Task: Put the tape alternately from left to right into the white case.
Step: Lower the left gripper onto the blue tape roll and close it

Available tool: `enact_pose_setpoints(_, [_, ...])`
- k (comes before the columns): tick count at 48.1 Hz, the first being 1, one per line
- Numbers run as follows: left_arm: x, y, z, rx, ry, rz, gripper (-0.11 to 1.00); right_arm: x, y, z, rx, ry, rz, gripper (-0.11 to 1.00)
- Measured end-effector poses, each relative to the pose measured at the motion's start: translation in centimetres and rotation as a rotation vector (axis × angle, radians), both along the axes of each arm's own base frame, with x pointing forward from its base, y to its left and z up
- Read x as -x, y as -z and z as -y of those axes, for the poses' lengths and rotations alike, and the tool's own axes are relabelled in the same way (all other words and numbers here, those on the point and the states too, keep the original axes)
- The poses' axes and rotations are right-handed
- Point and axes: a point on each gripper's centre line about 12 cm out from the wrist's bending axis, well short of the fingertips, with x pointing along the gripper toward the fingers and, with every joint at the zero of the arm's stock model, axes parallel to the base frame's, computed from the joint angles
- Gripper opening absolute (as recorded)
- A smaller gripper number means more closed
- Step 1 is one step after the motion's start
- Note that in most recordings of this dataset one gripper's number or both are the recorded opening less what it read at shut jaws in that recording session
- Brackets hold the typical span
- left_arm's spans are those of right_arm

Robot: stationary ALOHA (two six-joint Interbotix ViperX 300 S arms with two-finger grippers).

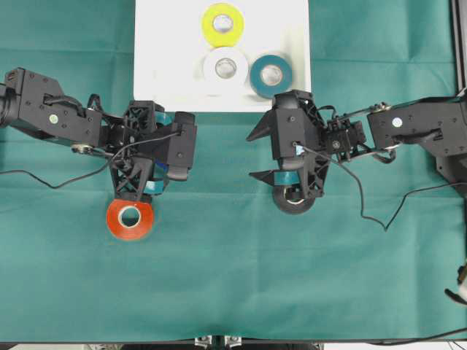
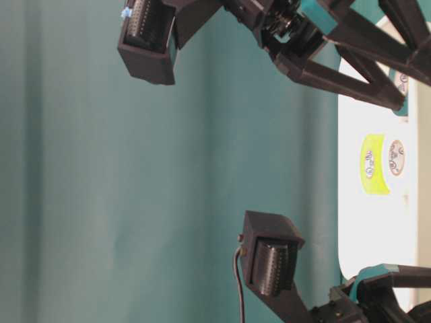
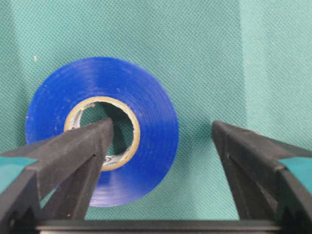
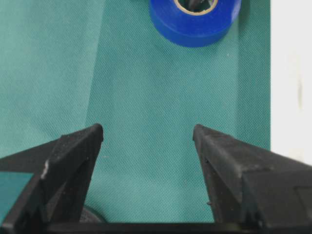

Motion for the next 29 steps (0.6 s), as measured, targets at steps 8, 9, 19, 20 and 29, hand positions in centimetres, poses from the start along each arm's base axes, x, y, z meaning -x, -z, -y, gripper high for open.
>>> enact_pose_setpoints(8, [-0.09, -0.07, -0.1, -0.001, -0.002, 0.002, 0.18, 0.04, 0.05, 0.0, 0.0, 0.0, -0.002, 0.79])
enact_pose_setpoints(9, [-0.15, -0.11, -0.21, 0.001, -0.007, 0.003, 0.14, 0.03, 0.04, 0.0, 0.0, 0.0, 0.0, 0.79])
enact_pose_setpoints(19, [-0.27, -0.16, -0.42, 0.001, -0.013, 0.003, -0.04, 0.03, 0.04, 0.0, 0.0, 0.0, 0.0, 0.79])
enact_pose_setpoints(20, [-0.27, -0.22, -0.42, 0.0, -0.012, 0.005, -0.04, 0.06, 0.07, -0.01, -0.001, -0.001, 0.0, 0.79])
enact_pose_setpoints(29, [-0.27, -0.22, -0.42, 0.0, -0.012, 0.005, -0.04, 0.01, 0.01, -0.02, -0.001, -0.001, 0.003, 0.79])
